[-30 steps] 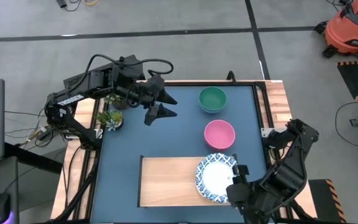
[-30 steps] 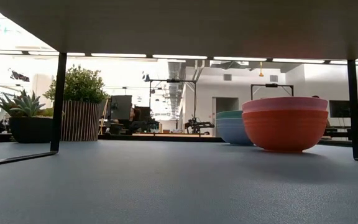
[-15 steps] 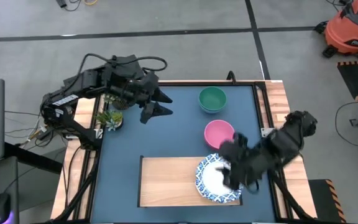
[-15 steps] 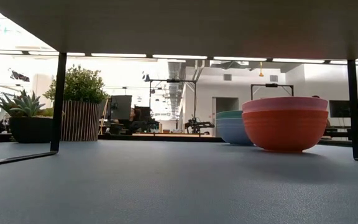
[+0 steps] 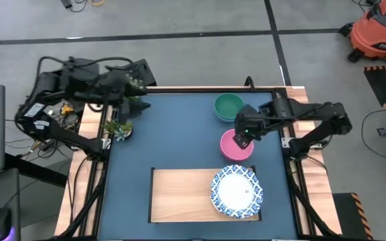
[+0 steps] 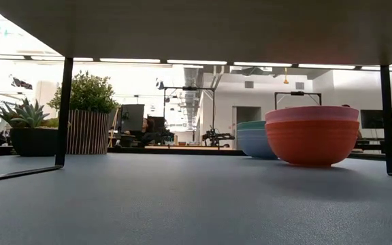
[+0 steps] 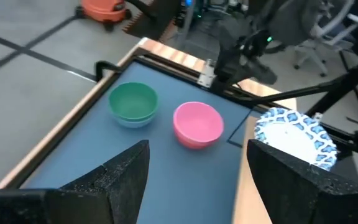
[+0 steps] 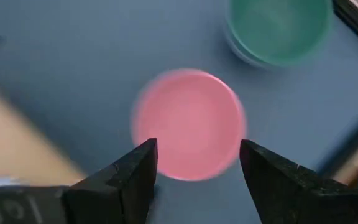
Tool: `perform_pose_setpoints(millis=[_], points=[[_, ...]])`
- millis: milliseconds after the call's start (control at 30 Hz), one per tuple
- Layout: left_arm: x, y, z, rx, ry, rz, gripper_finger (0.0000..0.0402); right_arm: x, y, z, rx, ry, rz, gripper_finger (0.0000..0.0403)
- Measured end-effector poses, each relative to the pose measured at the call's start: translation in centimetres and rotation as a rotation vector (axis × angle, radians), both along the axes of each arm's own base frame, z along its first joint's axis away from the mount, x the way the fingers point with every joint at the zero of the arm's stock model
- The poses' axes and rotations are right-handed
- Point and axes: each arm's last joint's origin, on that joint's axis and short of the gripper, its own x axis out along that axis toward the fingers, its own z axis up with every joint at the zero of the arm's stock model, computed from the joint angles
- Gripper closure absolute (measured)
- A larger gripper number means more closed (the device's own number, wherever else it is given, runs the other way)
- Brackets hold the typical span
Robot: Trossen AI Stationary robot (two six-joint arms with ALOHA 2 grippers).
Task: Place and stack bowls onto a shelf
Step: Put the pink bowl on the shelf
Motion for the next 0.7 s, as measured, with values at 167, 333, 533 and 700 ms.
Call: perform_pose_setpoints(millis=[167, 333, 533, 700], points=[[-3.1, -0.2, 0.6, 0.032, -0.027, 0.061, 0.0148, -2.5, -2.5, -3.8, 0.018, 0.097, -0.054, 0.0148], [-5.2, -0.4, 1.1, 0.08, -0.057, 0.086, 0.0148, -3.9, -4.2, -7.0, 0.105, -0.008, -0.132, 0.0148], [-6.2, -0.4, 1.3, 0.166, -0.056, 0.11, 0.0148, -4.0, -5.8, -11.1, 0.172, -0.007, -0.157, 0.0148], [-6.4, -0.3, 1.4, 0.255, -0.034, 0.125, 0.0148, -3.3, -6.6, -13.5, 0.177, 0.053, -0.149, 0.0148]])
